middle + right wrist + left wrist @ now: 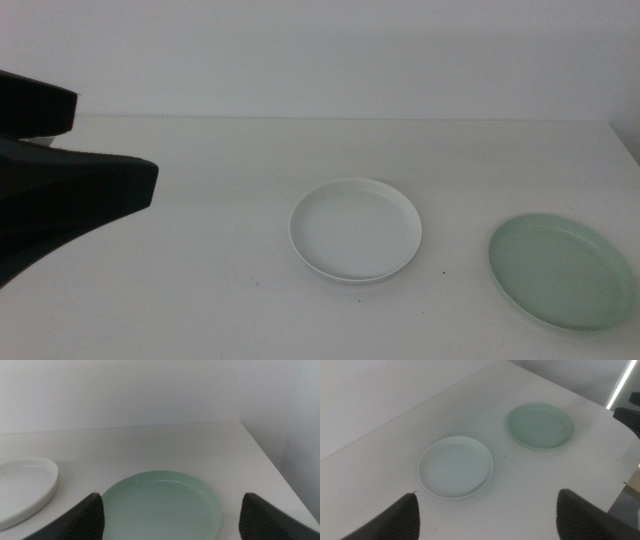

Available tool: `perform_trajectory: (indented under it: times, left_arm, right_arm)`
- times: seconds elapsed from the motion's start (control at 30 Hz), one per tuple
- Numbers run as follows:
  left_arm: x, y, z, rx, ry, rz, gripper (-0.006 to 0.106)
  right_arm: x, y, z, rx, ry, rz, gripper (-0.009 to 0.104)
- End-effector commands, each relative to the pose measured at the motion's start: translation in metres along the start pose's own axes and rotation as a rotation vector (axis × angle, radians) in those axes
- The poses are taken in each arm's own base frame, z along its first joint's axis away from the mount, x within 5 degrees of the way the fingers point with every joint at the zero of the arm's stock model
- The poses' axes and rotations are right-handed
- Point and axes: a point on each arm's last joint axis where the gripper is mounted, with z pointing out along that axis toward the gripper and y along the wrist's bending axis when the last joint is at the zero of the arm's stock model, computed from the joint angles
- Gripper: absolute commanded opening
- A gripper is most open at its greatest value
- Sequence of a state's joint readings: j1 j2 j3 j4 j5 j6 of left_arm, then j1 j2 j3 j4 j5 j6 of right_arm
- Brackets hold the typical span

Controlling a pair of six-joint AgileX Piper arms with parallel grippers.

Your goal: Stack the three bowls on top of each other.

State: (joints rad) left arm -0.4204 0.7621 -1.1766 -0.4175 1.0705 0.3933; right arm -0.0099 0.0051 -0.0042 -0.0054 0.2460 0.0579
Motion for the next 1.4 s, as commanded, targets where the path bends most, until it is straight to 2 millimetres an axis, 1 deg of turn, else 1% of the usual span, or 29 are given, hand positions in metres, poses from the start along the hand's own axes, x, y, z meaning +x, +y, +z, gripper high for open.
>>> perform_trajectory:
  times: [0.0,0.17,0.3,0.4,0.5,0.57,0.67,0.77,0.83,0.93,1.3,1.37]
  left_arm:
    - [0.000,0.000,-0.001,-0.001,-0.006,-0.003,0.094]
    - [0.000,0.000,-0.001,-0.001,-0.006,-0.003,0.094]
    - [0.000,0.000,-0.001,-0.001,-0.006,-0.003,0.094]
    - [0.000,0.000,-0.001,-0.001,-0.006,-0.003,0.094]
    - [0.000,0.000,-0.001,-0.001,-0.006,-0.003,0.094]
    - [0.000,0.000,-0.001,-0.001,-0.006,-0.003,0.094]
    - [0.000,0.000,-0.001,-0.001,-0.006,-0.003,0.094]
    - [0.000,0.000,-0.001,-0.001,-0.006,-0.003,0.094]
    - [0.000,0.000,-0.001,-0.001,-0.006,-0.003,0.094]
    - [0.000,0.000,-0.001,-0.001,-0.006,-0.003,0.094]
    - [0.000,0.000,-0.001,-0.001,-0.006,-0.003,0.094]
    - [0.000,0.000,-0.001,-0.001,-0.006,-0.003,0.094]
  right_arm:
    - [0.000,0.000,0.000,0.006,-0.015,-0.006,0.093]
    - [-0.004,0.000,0.000,0.001,-0.058,0.002,0.093]
    - [-0.028,0.002,-0.005,-0.004,-0.080,0.024,0.093]
    - [-0.055,0.003,-0.002,-0.001,-0.032,0.022,0.093]
    - [-0.082,0.005,0.006,0.009,0.152,0.022,0.093]
    - [-0.098,0.005,0.015,0.018,0.327,0.022,0.093]
    - [-0.126,0.009,0.025,0.011,0.543,0.049,0.093]
    - [-0.151,0.013,0.030,-0.004,0.662,0.067,0.093]
    - [-0.162,0.013,0.036,-0.001,0.690,0.063,0.093]
    - [-0.169,0.015,0.043,-0.014,0.683,0.079,0.093]
    - [-0.170,0.016,0.046,-0.020,0.663,0.075,0.093]
    - [-0.171,0.013,0.052,0.008,0.681,0.065,0.093]
